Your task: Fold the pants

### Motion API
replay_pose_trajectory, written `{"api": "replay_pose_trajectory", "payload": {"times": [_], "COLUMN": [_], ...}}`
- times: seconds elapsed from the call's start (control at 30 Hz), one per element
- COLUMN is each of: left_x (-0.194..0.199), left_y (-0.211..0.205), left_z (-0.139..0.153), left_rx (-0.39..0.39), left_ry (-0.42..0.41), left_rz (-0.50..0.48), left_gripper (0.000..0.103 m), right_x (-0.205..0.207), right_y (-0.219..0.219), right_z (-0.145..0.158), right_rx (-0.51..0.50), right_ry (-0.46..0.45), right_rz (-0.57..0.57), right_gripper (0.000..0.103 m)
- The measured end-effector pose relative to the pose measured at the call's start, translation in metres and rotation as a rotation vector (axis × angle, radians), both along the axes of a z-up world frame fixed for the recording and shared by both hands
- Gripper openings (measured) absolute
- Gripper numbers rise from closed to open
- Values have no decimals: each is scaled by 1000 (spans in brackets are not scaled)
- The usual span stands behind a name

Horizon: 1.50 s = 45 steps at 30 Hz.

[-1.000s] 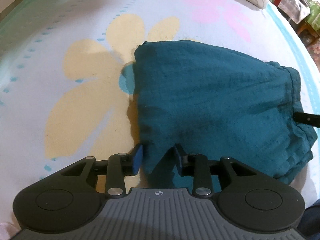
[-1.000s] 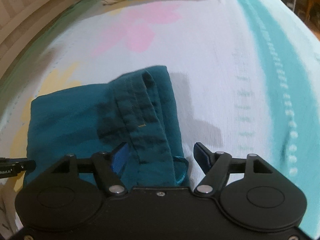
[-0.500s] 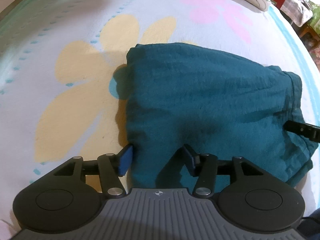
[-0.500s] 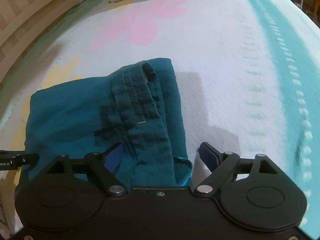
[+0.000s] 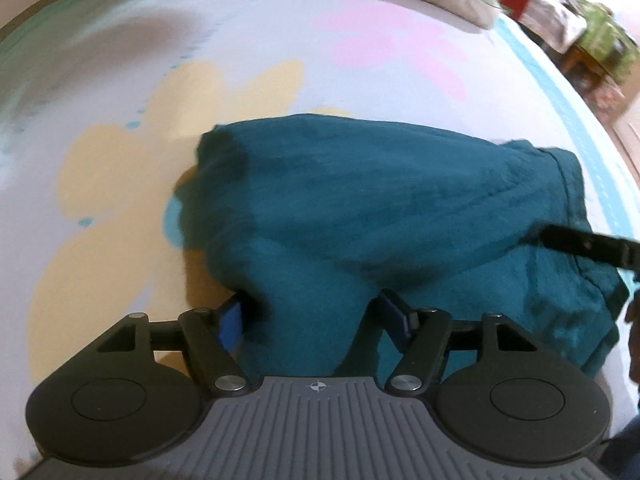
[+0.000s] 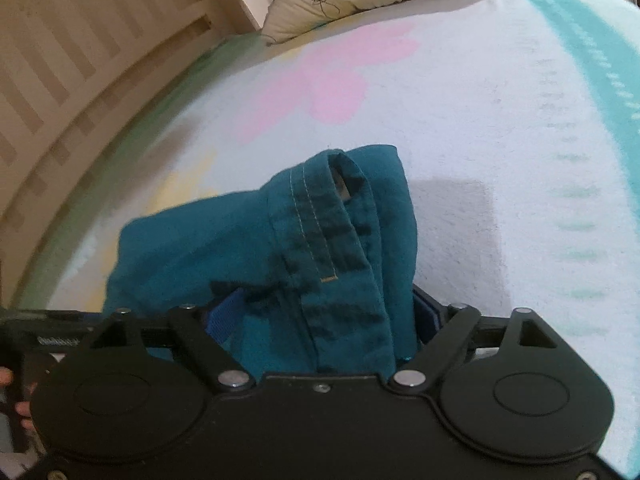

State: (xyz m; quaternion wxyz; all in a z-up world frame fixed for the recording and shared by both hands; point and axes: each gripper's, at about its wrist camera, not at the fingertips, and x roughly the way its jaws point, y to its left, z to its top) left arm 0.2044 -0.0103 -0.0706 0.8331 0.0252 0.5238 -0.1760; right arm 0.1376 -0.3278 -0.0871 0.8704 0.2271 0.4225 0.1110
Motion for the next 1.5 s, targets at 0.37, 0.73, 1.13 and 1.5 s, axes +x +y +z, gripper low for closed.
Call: {"api": "replay_pose_trajectory", "payload": {"times": [0.37,0.73,1.13,1.5], "left_x": [-13,-8,47,-3], "left_y": [-2,71,135,132], "left_z": [31,88,27,57], "left_rx": [-19,-38,179,108], "left_ry": [-101,-251,-73,-179], "left_rz": [-69,63,170,158], "left_gripper": [12,11,21,21], "right_x": [-1,23,119,78], "right_y": [40,113,157,169], "right_z": [55,114,14,70], "right_rx": [-175,-113,-164,-241], "right_ry": [2,-113,140,-128], "right_rz": [28,122,9,7], "right_gripper": [25,24,48,55]}}
